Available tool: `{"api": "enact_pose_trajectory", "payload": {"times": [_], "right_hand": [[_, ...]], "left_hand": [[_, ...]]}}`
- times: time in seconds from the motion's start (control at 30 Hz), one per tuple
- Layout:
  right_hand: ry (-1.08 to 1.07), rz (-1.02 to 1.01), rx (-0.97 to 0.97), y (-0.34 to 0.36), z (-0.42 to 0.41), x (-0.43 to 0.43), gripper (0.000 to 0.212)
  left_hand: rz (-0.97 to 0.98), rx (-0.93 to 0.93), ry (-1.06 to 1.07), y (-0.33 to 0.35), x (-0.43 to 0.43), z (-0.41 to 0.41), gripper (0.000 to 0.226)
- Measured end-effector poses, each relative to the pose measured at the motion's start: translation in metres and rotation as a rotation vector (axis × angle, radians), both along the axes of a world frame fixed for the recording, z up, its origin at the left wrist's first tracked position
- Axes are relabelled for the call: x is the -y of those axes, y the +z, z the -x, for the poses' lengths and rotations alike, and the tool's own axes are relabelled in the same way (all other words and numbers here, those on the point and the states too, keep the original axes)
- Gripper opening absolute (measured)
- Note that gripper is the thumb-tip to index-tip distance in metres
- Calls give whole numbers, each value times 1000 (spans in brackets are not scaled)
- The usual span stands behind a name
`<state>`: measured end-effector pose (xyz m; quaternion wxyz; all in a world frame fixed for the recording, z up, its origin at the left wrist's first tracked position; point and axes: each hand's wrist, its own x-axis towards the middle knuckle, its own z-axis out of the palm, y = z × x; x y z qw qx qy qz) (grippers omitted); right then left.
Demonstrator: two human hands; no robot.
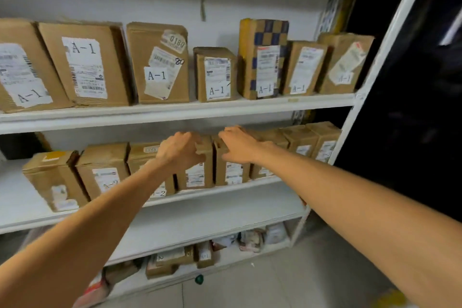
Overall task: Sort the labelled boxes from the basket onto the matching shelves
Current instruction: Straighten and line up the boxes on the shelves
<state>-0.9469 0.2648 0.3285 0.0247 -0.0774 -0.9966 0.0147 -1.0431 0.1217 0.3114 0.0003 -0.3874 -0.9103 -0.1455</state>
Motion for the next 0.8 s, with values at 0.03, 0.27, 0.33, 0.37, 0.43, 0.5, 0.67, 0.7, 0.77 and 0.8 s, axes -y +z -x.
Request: {"api": "enact_pose_trajectory", "payload": {"times": [0.03,0.27,0.33,0.37,0.43,0.5,0.67,0.7,0.77,0.8], "right_hand": [[-12,-18,-11,5,-13,-11,19],[-105,-50,-75,45,-68,-76,20],[-112,-42,-123,56,-77,-96,30],[-113,-39,-138,61,-81,-105,32],[-106,-30,-155,67,-88,-125,34],[-100,-20,-181,75,-95,-150,36],[-86,-68,-182,87,-106,-216,41],[-91,-71,-183,91,-108,-230,45],[-102,-77,-207,102,-113,-260,52],[-105,-71,-216,108,-115,-275,51]], "left_hand": [[-1,11,-20,3,-12,-9,37],[7,-30,-81,43,-74,-58,34],[-32,-52,-87,57,-95,-63,39],[-62,-67,-86,62,-107,-66,41],[-99,-96,-95,71,-131,-73,42],[-96,-141,-96,79,-160,-82,41],[-77,-175,-93,104,-232,-93,38],[-76,-183,-98,110,-247,-96,37],[-67,-216,-99,123,-274,-100,43],[-65,-231,-100,128,-287,-100,46]]}}
